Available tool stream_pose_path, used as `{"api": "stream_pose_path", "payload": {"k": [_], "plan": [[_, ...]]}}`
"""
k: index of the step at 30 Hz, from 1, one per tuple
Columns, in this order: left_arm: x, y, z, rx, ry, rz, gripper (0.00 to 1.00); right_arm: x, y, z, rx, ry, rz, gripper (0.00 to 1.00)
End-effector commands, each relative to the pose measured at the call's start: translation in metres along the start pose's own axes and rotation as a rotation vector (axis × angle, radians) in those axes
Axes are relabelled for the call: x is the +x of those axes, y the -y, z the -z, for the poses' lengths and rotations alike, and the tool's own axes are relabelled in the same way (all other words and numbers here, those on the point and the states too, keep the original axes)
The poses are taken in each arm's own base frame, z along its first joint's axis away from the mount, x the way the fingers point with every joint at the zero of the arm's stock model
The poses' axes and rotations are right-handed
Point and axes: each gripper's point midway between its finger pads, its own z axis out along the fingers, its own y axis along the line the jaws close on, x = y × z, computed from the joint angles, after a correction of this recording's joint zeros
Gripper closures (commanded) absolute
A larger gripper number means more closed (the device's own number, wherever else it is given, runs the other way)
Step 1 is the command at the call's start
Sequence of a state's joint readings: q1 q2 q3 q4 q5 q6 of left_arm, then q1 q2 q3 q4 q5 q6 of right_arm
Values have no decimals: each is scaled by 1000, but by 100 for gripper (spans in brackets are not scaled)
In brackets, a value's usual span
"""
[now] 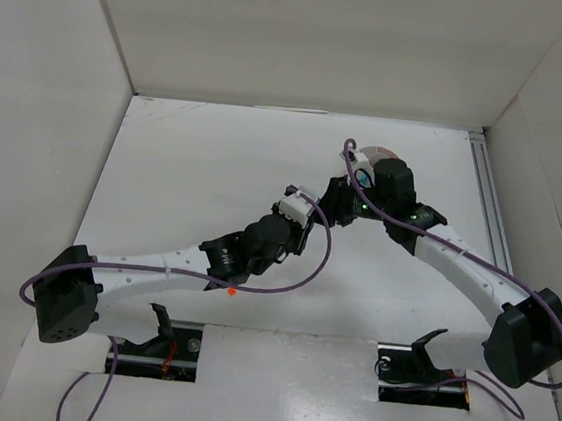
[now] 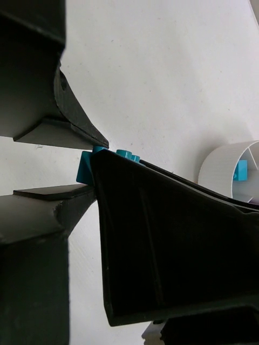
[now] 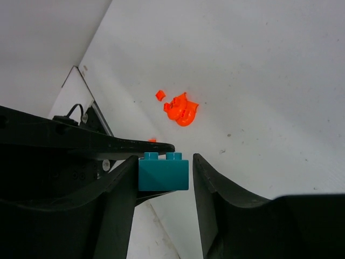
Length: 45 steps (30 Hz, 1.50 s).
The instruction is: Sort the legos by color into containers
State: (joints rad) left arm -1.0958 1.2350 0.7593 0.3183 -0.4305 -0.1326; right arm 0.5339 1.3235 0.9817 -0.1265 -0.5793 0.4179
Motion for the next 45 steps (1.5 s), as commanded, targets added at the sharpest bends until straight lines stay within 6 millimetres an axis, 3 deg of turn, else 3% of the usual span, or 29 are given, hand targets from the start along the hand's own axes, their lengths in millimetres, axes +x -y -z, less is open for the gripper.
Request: {"api": "stream_pose_path", "payload": {"k": [1, 2, 7, 10, 12, 19, 22, 25, 28, 31, 33, 34, 36, 38, 40, 45], "plan": [[-28, 6, 8, 26, 96, 33, 100, -21, -9, -3, -25, 72, 49, 52], [-28, 6, 8, 26, 96, 33, 100, -23, -14, -4, -39, 81, 62, 59], [-31, 7, 8, 26, 96, 33, 89, -25, -14, -4, -42, 88, 76, 69], [-31, 5, 8, 16, 97, 44, 88, -28, -19, -3, -47, 104, 90, 75], [-33, 6, 8, 17, 97, 54, 69, -30, -21, -1, -50, 111, 104, 76], [-27, 14, 12, 72, 55, 35, 27, -37, -3, 2, -7, 131, 114, 78], [-29, 18, 19, 108, 58, 51, 21, -47, 5, 6, 20, 157, 132, 79], [-27, 16, 27, 119, 55, 70, 6, -56, 20, 14, 57, 182, 126, 79], [-24, 13, 35, 119, 47, 106, 0, -68, 45, 26, 122, 219, 156, 79], [-13, -7, 33, 76, -8, 197, 0, -96, 70, 45, 202, 268, 267, 79], [-8, -32, 33, 7, -41, 302, 0, -108, 88, 51, 265, 262, 351, 78], [3, -46, 32, -32, -90, 360, 0, -124, 98, 56, 306, 257, 506, 77], [9, -49, 35, -23, -126, 383, 0, -134, 109, 61, 375, 213, 628, 77], [11, -67, 35, -66, -142, 451, 0, -145, 121, 65, 452, 151, 797, 77], [16, -83, 36, -104, -170, 497, 0, -150, 140, 75, 564, 103, 866, 75], [33, -118, 37, -207, -219, 573, 0, -156, 155, 87, 716, 2, 1066, 75]]}}
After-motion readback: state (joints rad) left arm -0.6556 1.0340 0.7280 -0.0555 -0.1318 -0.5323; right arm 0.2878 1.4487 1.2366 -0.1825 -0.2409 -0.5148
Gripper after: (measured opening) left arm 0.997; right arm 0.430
